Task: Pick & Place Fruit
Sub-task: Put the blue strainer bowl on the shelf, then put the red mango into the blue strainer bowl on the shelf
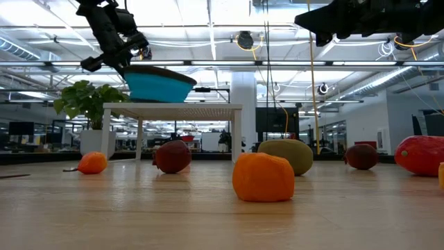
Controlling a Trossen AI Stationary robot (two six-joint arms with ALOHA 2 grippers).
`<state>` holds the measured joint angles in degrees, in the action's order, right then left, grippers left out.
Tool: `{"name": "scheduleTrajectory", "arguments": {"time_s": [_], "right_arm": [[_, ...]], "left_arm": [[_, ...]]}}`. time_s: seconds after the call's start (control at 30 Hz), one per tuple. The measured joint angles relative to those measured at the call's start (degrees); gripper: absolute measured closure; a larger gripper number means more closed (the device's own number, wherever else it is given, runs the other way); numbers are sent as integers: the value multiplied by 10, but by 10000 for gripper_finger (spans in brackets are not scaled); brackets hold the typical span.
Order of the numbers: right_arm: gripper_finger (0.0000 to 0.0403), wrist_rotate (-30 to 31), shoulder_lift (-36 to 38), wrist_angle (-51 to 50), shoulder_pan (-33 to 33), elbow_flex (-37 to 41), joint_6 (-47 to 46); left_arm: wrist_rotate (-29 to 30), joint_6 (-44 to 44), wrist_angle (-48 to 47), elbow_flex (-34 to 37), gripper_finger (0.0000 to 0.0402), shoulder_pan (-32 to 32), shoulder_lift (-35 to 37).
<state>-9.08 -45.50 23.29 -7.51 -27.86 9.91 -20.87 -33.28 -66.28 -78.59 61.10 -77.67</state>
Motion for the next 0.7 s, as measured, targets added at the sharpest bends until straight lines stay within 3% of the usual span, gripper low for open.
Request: {"name": "scheduleTrajectory", "arguments": {"time_s": [0.7], "right_arm": [[403,0,0,0,0,0,0]], "left_arm": [[59,1,1,0,202,-12,0]]}}
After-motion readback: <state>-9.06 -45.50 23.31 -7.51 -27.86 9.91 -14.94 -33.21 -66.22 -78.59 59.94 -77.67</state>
